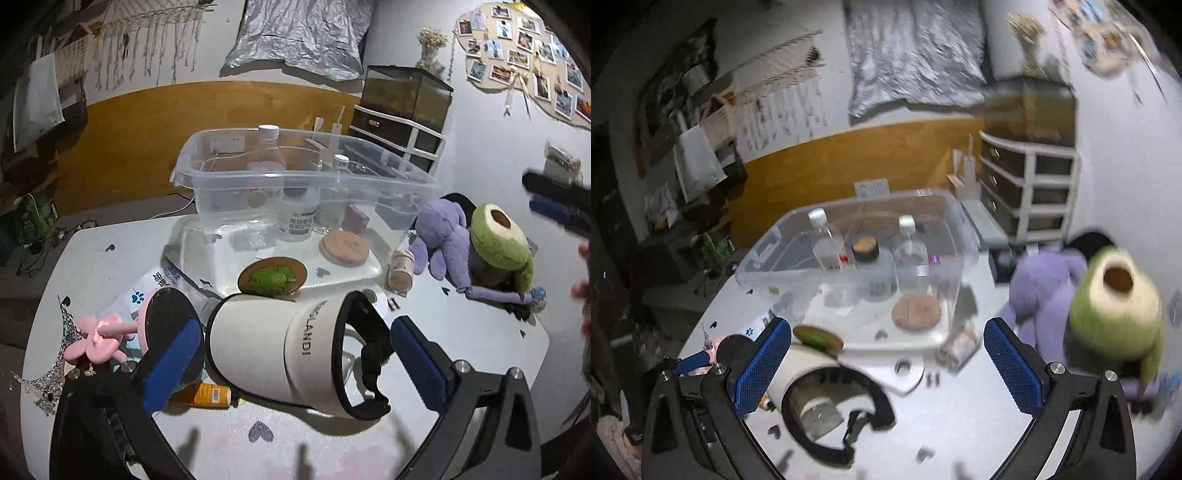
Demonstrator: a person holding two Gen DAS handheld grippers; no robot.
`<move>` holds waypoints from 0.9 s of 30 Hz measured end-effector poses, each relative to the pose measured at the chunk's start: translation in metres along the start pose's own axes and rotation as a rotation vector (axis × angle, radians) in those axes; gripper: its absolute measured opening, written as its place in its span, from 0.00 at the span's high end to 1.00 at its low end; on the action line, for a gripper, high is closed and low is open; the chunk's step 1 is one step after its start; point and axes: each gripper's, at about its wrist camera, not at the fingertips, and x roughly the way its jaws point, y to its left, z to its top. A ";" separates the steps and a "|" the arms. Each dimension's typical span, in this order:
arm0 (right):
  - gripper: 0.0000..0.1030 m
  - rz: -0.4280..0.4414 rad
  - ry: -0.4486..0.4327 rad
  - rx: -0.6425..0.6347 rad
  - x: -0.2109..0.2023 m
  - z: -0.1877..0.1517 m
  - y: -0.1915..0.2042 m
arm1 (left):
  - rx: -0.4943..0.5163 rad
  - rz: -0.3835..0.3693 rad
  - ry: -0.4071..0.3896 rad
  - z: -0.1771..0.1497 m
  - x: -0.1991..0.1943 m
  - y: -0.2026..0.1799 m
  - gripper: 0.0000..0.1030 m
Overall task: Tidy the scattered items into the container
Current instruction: 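Move the right tool back over the white serrated plastic scraper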
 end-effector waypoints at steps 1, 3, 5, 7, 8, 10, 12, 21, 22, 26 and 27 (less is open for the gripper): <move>0.00 0.001 0.014 0.029 0.002 -0.009 -0.002 | 0.005 -0.006 0.006 -0.002 0.000 -0.001 0.00; 0.00 -0.008 0.038 0.076 0.004 -0.027 -0.006 | 0.019 -0.027 0.029 -0.006 0.000 -0.005 0.00; 0.00 -0.035 0.078 0.093 0.008 -0.045 -0.009 | 0.032 -0.040 0.049 -0.009 0.001 -0.009 0.00; 0.00 -0.116 0.125 0.095 0.008 -0.063 -0.010 | 0.047 -0.052 0.064 -0.013 0.002 -0.013 0.00; 0.00 -0.157 0.147 0.095 0.007 -0.072 -0.011 | 0.054 -0.056 0.071 -0.014 0.002 -0.016 0.00; 0.00 -0.188 0.182 0.100 0.008 -0.087 -0.015 | 0.067 -0.059 0.082 -0.018 0.004 -0.021 0.00; 0.00 -0.191 0.218 0.110 0.009 -0.101 -0.021 | 0.071 -0.061 0.094 -0.022 0.006 -0.025 0.00; 0.66 -0.096 0.381 0.076 0.026 -0.142 -0.051 | -0.031 0.006 0.148 -0.046 0.014 -0.035 0.00; 0.67 -0.077 0.393 0.068 0.028 -0.143 -0.055 | -0.046 0.017 0.149 -0.049 0.014 -0.037 0.00; 0.82 -0.036 0.427 0.020 0.039 -0.141 -0.068 | -0.080 0.088 0.147 -0.054 0.011 -0.046 0.00; 0.89 -0.019 0.442 0.008 0.044 -0.140 -0.071 | -0.087 0.109 0.142 -0.054 0.010 -0.050 0.00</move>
